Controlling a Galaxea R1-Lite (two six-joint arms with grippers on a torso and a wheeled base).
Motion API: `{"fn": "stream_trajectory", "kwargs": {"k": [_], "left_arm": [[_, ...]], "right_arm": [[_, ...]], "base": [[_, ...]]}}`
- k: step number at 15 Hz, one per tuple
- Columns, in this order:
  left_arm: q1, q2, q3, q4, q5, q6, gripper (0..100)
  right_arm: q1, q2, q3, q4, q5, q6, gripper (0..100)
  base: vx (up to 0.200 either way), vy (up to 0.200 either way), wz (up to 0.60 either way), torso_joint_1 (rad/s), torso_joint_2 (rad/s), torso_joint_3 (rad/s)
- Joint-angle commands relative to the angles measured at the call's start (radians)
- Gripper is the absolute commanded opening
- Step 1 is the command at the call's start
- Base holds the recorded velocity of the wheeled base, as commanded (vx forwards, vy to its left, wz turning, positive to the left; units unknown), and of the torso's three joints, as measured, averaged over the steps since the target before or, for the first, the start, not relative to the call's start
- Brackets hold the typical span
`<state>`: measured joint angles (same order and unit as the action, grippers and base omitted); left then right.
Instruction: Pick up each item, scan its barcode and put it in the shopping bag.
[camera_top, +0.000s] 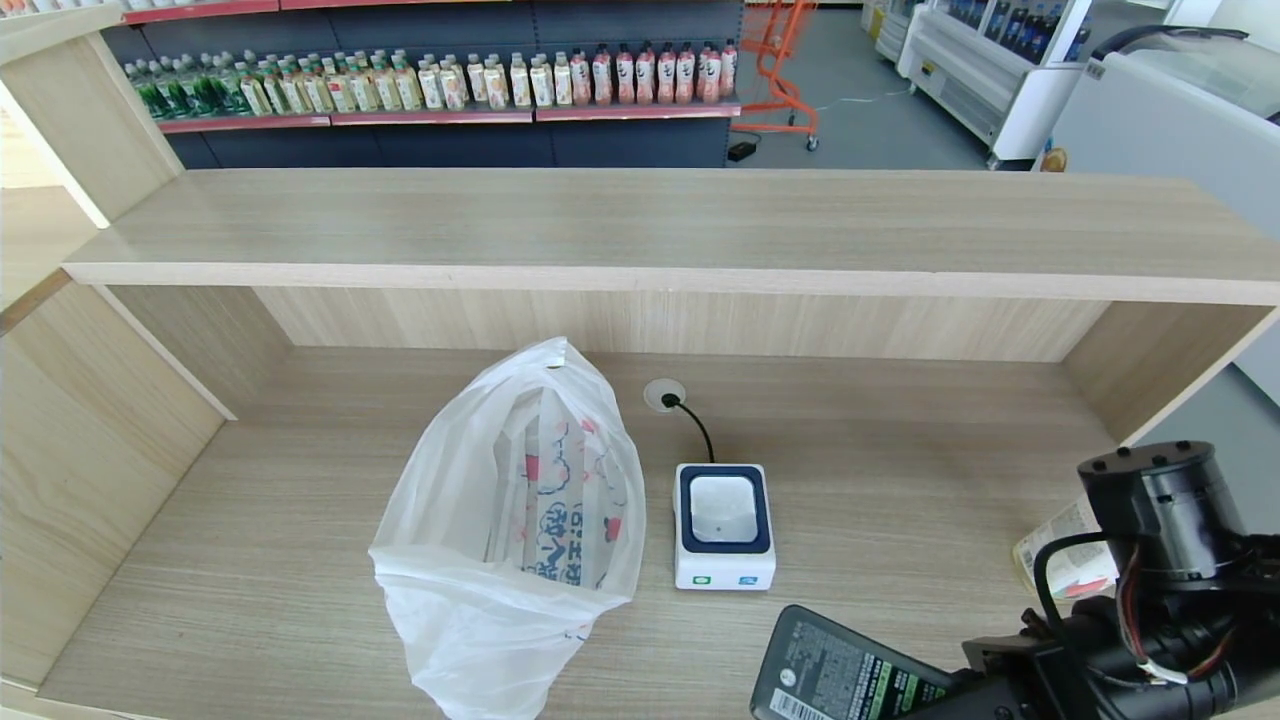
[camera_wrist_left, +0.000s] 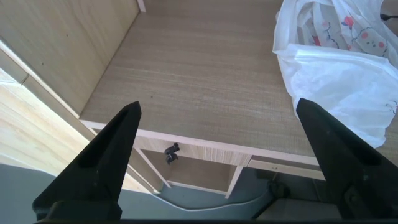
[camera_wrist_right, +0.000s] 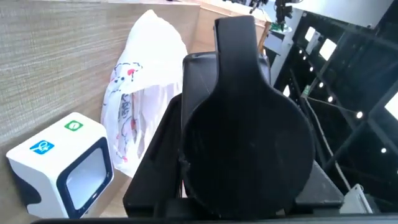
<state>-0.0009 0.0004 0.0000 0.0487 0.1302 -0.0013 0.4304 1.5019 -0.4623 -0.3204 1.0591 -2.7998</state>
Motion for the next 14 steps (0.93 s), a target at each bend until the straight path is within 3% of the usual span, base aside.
{"fn": "stream_trajectory", "kwargs": {"k": [1,5,14], "left_arm": [[-0.001,0.000,0.000,0.000,0.000,0.000,100],[0.001,0.000,0.000,0.000,0.000,0.000,100],[0.001,0.000,0.000,0.000,0.000,0.000,100]], "right_arm": [[0.002,0.011,-0.029,0.000,0.001,-0.080,0],[0.008,0.020,-0.122,0.000,0.001,-0.080,0],[0.064,0.049,-0.199,-0.020,0.001,-0.080,0]], "base": [[0.000,0.000,0.00,0.000,0.00,0.000],[0.000,0.000,0.00,0.000,0.00,0.000],[0.000,0.000,0.00,0.000,0.00,0.000]]}}
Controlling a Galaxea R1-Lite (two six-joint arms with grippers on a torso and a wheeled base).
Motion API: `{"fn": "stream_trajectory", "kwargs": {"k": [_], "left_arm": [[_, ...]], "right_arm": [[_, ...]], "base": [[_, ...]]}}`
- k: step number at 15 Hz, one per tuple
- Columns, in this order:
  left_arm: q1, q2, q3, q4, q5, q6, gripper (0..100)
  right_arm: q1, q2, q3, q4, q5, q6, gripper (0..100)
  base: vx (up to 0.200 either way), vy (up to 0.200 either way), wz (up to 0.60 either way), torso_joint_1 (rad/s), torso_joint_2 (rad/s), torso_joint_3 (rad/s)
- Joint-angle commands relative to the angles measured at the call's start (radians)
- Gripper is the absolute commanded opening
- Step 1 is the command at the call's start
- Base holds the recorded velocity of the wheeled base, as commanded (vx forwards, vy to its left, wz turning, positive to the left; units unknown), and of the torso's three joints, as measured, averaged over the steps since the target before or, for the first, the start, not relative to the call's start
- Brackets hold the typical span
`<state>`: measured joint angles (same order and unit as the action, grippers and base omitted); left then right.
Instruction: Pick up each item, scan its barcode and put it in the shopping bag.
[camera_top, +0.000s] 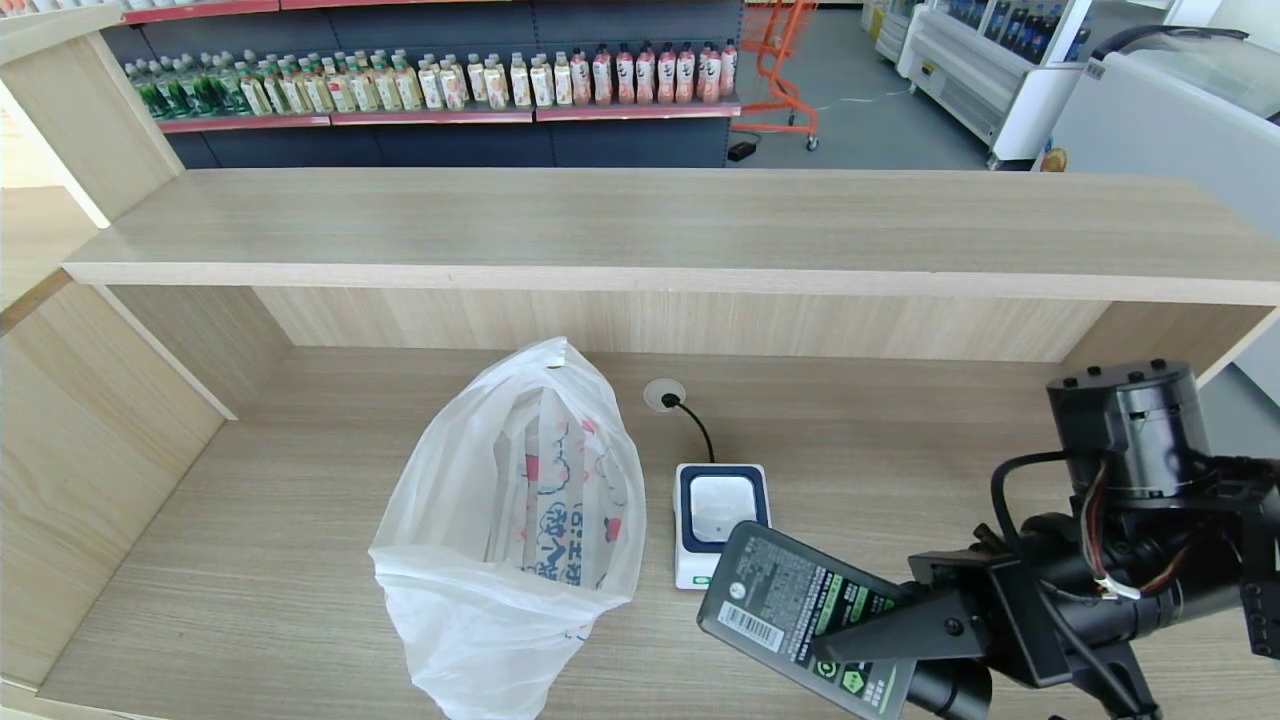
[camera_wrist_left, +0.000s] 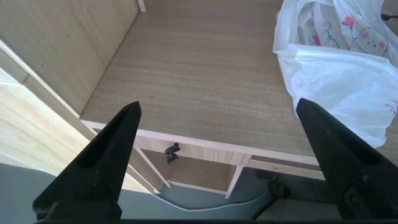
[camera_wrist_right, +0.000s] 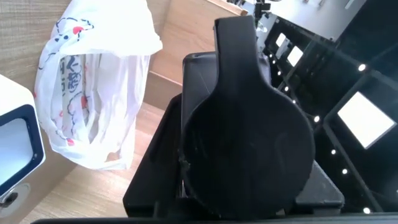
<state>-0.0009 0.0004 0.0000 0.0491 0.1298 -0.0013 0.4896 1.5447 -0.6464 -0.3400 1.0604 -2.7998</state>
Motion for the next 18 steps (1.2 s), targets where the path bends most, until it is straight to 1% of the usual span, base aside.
{"fn": "stream_trajectory", "kwargs": {"k": [1,11,13,14,15,16,17,18], "left_arm": [[0.001,0.000,0.000,0.000,0.001,0.000,100],[-0.001,0.000,0.000,0.000,0.001,0.000,100],[0.001,0.001,0.000,0.000,0.001,0.000,100],[-0.001,0.000,0.000,0.000,0.001,0.000,100],[0.001,0.000,0.000,0.000,0.001,0.000,100],[-0.001,0.000,0.000,0.000,0.001,0.000,100],[0.001,0.001,0.000,0.000,0.001,0.000,100],[-0.001,0.000,0.000,0.000,0.001,0.000,100]], "right_arm": [[0.003,0.006,-0.019,-0.001,0.000,-0.080,0],[0.003,-0.032,-0.018,-0.001,0.000,-0.080,0],[0.006,-0.113,-0.022,-0.033,0.001,0.190,0],[0.014,-0.166,-0.029,-0.093,0.000,0.384,0],[-0.025,-0.259,-0.027,-0.166,-0.071,0.652,0],[-0.049,-0.319,0.002,-0.188,-0.235,0.870,0],[-0.063,-0.354,0.031,-0.200,-0.269,1.002,0],[-0.101,-0.371,0.065,-0.203,-0.252,1.128,0]], "base": [[0.000,0.000,0.00,0.000,0.00,0.000],[0.000,0.000,0.00,0.000,0.00,0.000],[0.000,0.000,0.00,0.000,0.00,0.000],[0.000,0.000,0.00,0.000,0.00,0.000],[0.000,0.000,0.00,0.000,0.00,0.000],[0.000,0.000,0.00,0.000,0.00,0.000],[0.000,0.000,0.00,0.000,0.00,0.000],[0.000,0.000,0.00,0.000,0.00,0.000]]}}
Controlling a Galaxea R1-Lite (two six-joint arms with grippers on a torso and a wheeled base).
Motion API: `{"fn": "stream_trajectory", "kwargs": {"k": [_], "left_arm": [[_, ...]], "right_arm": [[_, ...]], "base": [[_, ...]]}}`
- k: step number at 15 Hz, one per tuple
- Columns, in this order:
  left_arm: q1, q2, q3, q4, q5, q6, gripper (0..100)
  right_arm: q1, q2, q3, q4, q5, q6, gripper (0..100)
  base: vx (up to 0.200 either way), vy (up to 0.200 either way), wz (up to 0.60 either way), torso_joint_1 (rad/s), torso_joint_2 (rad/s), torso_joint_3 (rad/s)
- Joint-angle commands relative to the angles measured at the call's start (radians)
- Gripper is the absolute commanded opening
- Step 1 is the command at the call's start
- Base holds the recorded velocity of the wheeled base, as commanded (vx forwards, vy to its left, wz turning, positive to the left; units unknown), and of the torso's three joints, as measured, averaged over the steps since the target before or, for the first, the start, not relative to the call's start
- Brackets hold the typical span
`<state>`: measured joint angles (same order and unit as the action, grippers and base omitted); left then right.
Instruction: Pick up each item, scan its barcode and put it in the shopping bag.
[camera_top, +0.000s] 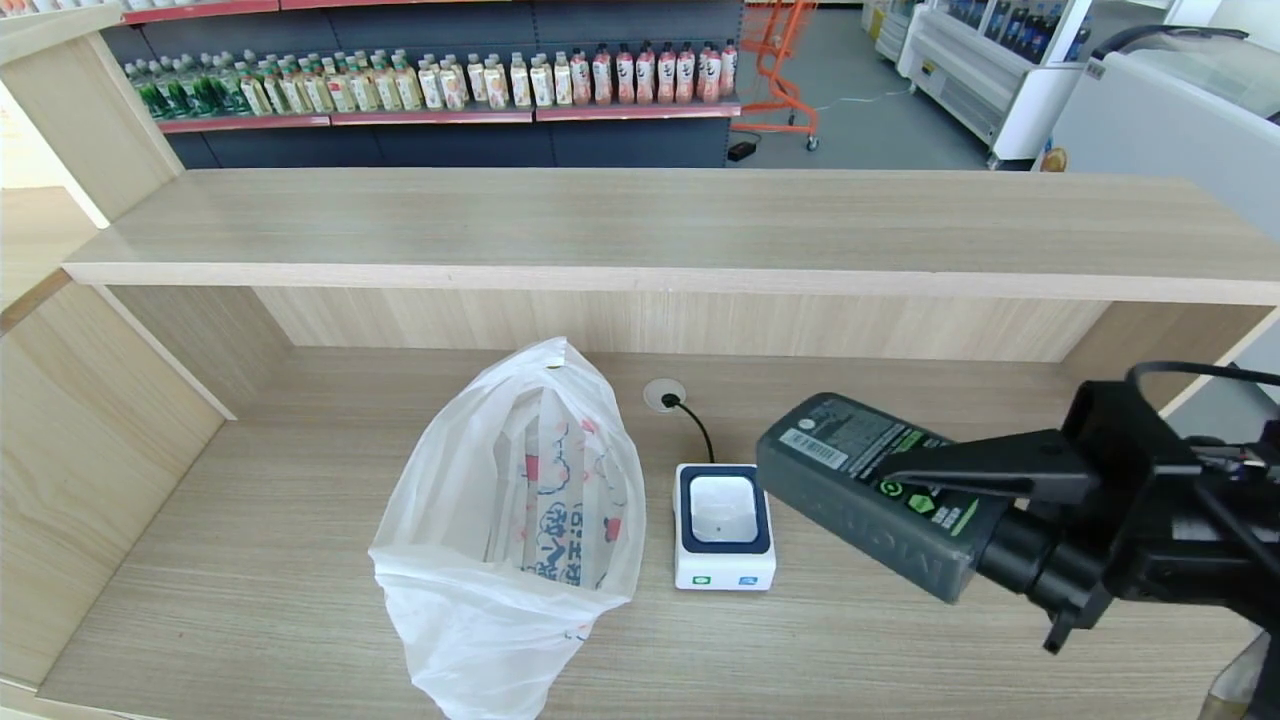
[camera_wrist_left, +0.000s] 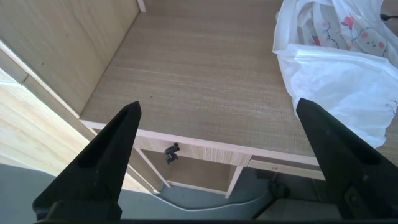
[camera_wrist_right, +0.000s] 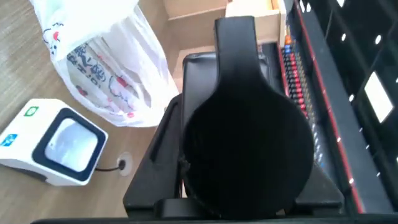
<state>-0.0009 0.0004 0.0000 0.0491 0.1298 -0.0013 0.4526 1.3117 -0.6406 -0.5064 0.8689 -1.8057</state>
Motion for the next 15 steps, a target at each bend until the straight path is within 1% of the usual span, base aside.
{"fn": "stream_trajectory", "kwargs": {"k": [1,2,3,4,5,6,7,8,9,10,11,12,15], "left_arm": [[-0.001,0.000,0.000,0.000,0.001,0.000,100],[-0.001,0.000,0.000,0.000,0.001,0.000,100],[-0.001,0.000,0.000,0.000,0.001,0.000,100],[-0.001,0.000,0.000,0.000,0.001,0.000,100],[-0.001,0.000,0.000,0.000,0.001,0.000,100],[0.001,0.000,0.000,0.000,0.001,0.000,100],[-0.001,0.000,0.000,0.000,0.001,0.000,100],[-0.001,0.000,0.000,0.000,0.001,0.000,100],[-0.001,0.000,0.000,0.000,0.001,0.000,100],[0.001,0.000,0.000,0.000,0.001,0.000,100],[-0.001,0.000,0.000,0.000,0.001,0.000,100],[0.001,0.000,0.000,0.000,0.001,0.000,100],[-0.001,0.000,0.000,0.000,0.001,0.000,100]], "right_arm": [[-0.081,-0.141,0.075,-0.038,-0.038,0.238,0],[-0.104,-0.143,0.075,-0.031,0.001,0.342,0],[-0.130,-0.152,0.064,-0.031,0.025,0.546,0],[-0.176,-0.170,0.058,-0.032,0.002,0.806,0],[-0.199,-0.175,0.053,-0.034,-0.034,0.904,0],[-0.233,-0.172,0.024,-0.017,-0.344,1.217,0],[-0.181,-0.155,-0.013,0.052,-0.568,1.559,0],[-0.104,-0.121,-0.082,0.158,-0.674,1.836,0],[-0.086,-0.088,-0.142,0.273,-0.676,2.024,0],[-0.080,-0.031,-0.180,0.341,-0.654,2.146,0],[-0.068,0.038,-0.185,0.339,-0.643,2.249,0],[-0.045,0.095,-0.191,0.339,-0.642,2.303,0],[-0.028,0.254,-0.211,0.339,-0.640,2.317,0]], "base": [[0.000,0.000,0.00,0.000,0.00,0.000],[0.000,0.000,0.00,0.000,0.00,0.000],[0.000,0.000,0.00,0.000,0.00,0.000],[0.000,0.000,0.00,0.000,0.00,0.000],[0.000,0.000,0.00,0.000,0.00,0.000],[0.000,0.000,0.00,0.000,0.00,0.000],[0.000,0.000,0.00,0.000,0.00,0.000],[0.000,0.000,0.00,0.000,0.00,0.000],[0.000,0.000,0.00,0.000,0.00,0.000],[0.000,0.000,0.00,0.000,0.00,0.000],[0.000,0.000,0.00,0.000,0.00,0.000],[0.000,0.000,0.00,0.000,0.00,0.000],[0.000,0.000,0.00,0.000,0.00,0.000]]}}
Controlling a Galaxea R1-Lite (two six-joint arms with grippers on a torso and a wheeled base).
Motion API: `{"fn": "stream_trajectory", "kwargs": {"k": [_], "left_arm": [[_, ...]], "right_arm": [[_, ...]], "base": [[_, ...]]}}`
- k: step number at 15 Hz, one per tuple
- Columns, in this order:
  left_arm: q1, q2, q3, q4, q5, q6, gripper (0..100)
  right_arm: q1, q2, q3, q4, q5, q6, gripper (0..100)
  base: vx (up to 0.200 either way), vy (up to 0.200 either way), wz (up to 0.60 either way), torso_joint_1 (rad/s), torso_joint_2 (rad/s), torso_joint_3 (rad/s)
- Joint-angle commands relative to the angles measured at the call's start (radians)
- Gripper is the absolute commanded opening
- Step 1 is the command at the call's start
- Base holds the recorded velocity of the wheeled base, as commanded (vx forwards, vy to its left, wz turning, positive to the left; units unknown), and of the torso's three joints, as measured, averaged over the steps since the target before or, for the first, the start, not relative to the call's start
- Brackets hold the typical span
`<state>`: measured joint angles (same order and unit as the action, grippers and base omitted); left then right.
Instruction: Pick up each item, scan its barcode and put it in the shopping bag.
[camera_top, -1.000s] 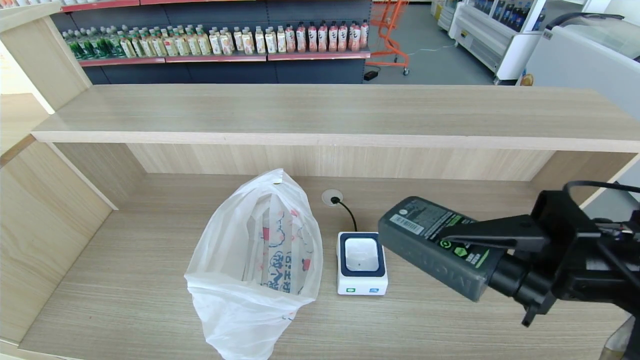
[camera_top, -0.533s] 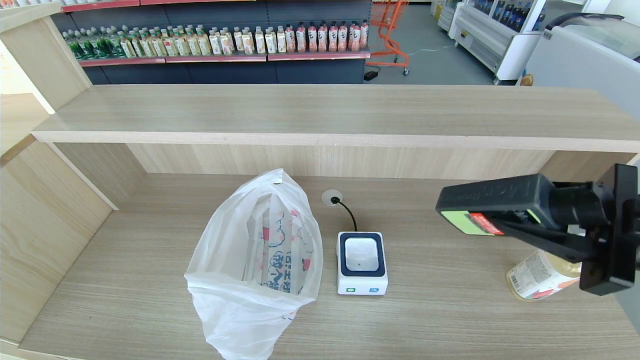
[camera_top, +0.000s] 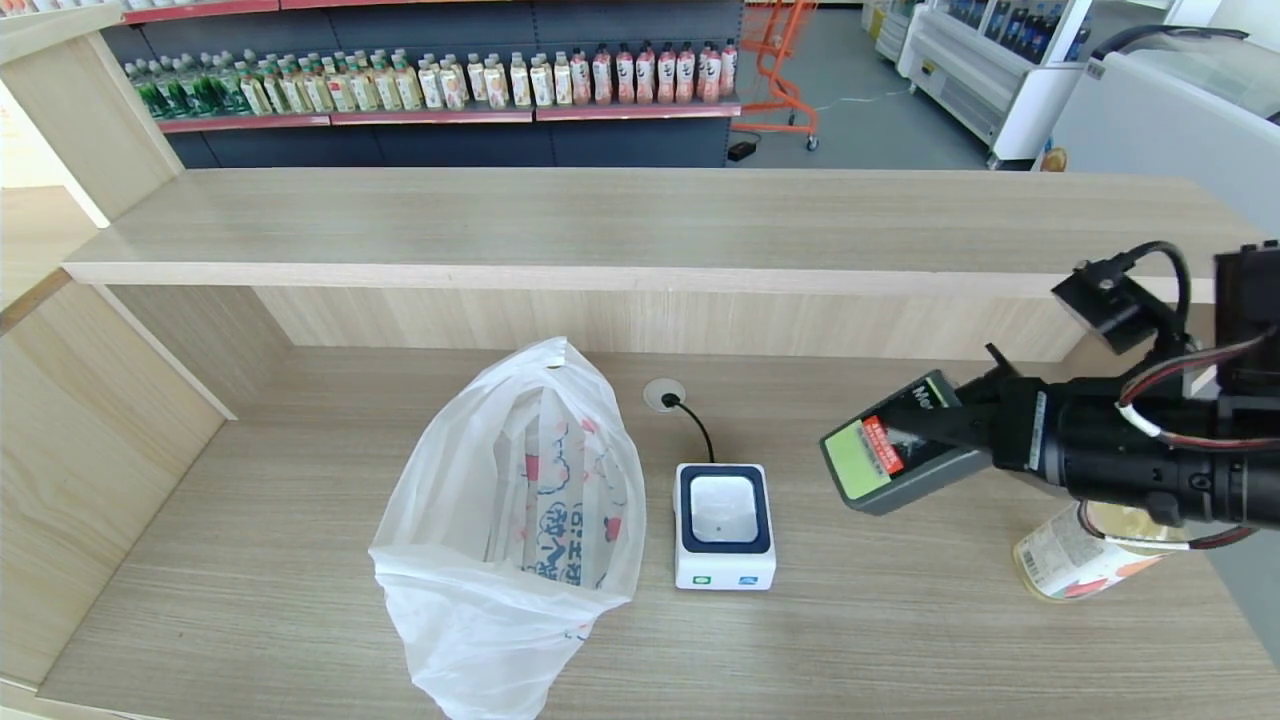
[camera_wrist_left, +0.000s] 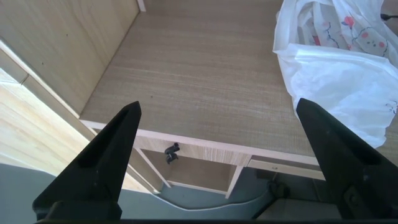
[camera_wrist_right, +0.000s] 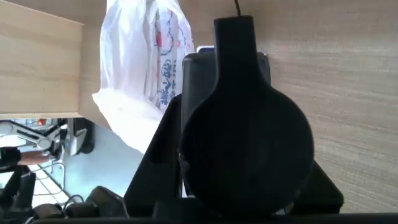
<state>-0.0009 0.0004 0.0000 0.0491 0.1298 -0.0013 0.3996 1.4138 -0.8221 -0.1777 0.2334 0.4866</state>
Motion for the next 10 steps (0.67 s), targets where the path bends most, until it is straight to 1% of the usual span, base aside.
{"fn": "stream_trajectory", "kwargs": {"k": [1,5,10], "left_arm": [[0.001,0.000,0.000,0.000,0.001,0.000,100],[0.001,0.000,0.000,0.000,0.001,0.000,100],[-0.001,0.000,0.000,0.000,0.001,0.000,100]], "right_arm": [[0.039,0.198,-0.038,0.010,-0.003,0.029,0],[0.093,0.280,-0.066,0.010,0.023,0.033,0],[0.120,0.367,-0.149,0.010,0.021,0.024,0]], "base": [[0.000,0.000,0.00,0.000,0.00,0.000],[0.000,0.000,0.00,0.000,0.00,0.000],[0.000,0.000,0.00,0.000,0.00,0.000]]}}
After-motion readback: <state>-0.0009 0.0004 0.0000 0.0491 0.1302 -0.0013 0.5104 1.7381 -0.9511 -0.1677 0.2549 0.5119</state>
